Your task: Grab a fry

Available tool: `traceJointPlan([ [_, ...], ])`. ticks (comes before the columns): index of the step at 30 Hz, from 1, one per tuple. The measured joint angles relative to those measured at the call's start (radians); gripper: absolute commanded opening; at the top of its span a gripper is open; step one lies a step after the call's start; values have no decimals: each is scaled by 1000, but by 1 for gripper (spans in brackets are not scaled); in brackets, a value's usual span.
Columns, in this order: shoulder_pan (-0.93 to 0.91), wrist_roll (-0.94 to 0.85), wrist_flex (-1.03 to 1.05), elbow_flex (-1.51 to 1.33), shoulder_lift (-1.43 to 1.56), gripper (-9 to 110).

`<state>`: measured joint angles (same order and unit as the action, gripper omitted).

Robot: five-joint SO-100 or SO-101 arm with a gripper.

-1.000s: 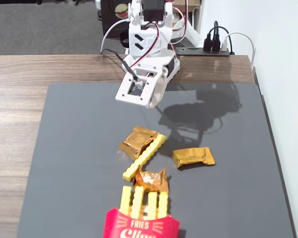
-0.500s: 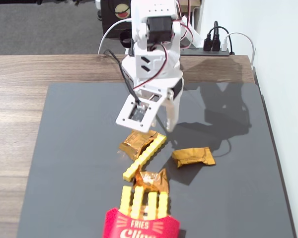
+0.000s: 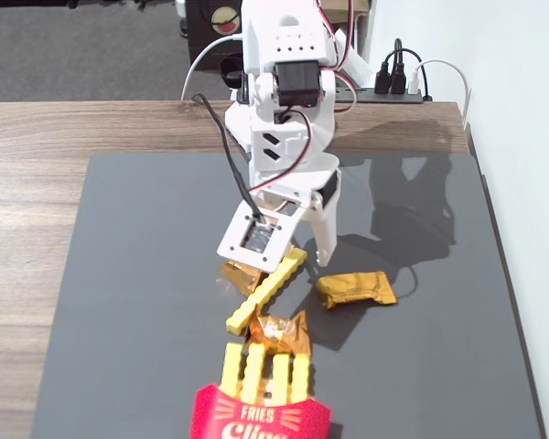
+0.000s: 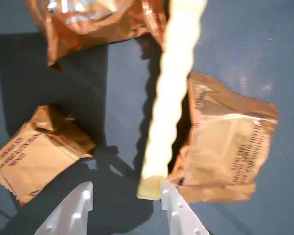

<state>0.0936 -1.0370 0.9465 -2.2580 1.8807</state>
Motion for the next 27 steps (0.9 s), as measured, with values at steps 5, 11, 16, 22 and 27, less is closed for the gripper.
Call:
traceJointPlan([
  [5, 6, 0, -40, 3, -25, 18],
  [11, 5, -15, -51, -9, -23, 18],
  [16, -34, -34, -46, -17, -20, 18],
  [22, -66, -67, -14, -29, -20, 18],
  [27, -91, -83, -28, -51, -20, 18],
])
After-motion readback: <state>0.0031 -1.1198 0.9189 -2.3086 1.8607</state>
